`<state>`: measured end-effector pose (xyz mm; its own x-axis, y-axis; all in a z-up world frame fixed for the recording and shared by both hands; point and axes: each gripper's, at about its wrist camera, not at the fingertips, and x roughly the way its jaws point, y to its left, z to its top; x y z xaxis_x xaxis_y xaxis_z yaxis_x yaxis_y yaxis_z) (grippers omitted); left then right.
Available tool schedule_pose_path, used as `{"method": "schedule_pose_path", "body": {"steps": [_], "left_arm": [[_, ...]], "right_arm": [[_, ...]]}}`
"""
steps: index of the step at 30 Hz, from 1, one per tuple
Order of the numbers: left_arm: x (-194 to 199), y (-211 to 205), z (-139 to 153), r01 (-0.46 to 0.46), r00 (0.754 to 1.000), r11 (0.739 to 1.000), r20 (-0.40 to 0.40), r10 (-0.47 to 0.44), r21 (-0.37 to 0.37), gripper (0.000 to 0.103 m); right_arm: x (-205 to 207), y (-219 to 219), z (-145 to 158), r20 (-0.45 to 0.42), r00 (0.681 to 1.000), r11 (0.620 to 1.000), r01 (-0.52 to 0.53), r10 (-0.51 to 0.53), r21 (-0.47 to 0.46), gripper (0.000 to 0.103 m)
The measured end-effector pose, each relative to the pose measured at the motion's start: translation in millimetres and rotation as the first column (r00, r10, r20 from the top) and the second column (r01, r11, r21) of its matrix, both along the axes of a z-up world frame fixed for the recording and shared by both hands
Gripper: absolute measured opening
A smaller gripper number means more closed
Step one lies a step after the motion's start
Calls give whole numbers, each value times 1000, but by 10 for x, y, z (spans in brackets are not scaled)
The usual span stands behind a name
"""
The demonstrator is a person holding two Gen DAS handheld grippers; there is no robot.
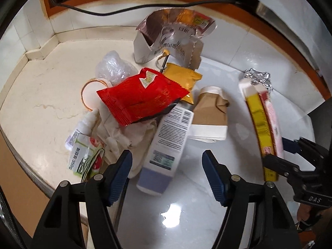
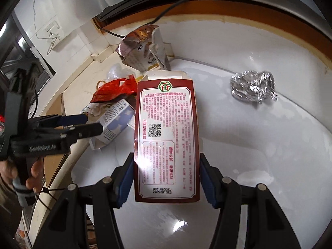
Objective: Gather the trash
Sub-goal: 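Grasp the red-and-white box with the right tool while the left tool grasps the white-blue box, then carry both boxes down over the floor bin and open both tools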
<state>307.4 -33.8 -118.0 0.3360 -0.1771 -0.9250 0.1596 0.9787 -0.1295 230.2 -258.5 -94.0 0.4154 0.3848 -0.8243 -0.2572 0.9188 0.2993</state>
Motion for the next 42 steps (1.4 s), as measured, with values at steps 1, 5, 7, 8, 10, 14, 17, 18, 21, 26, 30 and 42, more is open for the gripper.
{"method": "schedule_pose_path", "body": {"steps": [1,5,7,8,10,14,17,18,21,26,30,42], "left_arm": [[25,-5,-30,2,1000,1000,-7,-2,0,68],[103,-51,-131,21,999,1000,-31,-21,-22,54],[123,-114,-170,36,999,999,-39,-37,-24,50],[119,-160,-175,44,998,999,-40,-45,-22,48],[106,-227,-186,63,997,998,-41,-64,-19,45],[92,-367,-234,82,996,997,-47,-81,13,45],[122,-435,-299,65,996,997,-58,-63,30,45],[126,-408,-301,56,997,998,-61,-54,30,45],[125,-401,-337,19,998,999,-55,-17,30,40],[-3,-414,-308,-16,999,997,-34,19,71,34],[-229,-455,-249,-18,1000,996,-9,19,85,33],[-1300,-216,152,-34,997,999,64,34,-7,33]], "right_arm": [[-3,-8,-16,-2,1000,1000,1,-1,1,58],[-10,-29,-79,-12,1000,1000,1,-1,11,58],[-17,-54,-100,-19,1000,1000,6,-5,18,58],[-21,-62,-110,-22,1000,1000,8,-7,21,58],[-20,-80,-129,-29,1000,1000,11,-10,26,58],[-31,-125,-144,-32,999,999,14,-13,31,58],[-38,-142,-159,-32,999,999,19,-18,27,58],[-44,-142,-162,-32,999,999,21,-20,25,58],[-67,-136,-167,-30,999,999,25,-24,25,58],[-170,-114,-135,-14,1000,999,26,-26,20,58],[-276,-94,-98,-9,1000,999,26,-26,28,58],[-949,183,119,16,1000,1000,7,-7,19,58]]}}
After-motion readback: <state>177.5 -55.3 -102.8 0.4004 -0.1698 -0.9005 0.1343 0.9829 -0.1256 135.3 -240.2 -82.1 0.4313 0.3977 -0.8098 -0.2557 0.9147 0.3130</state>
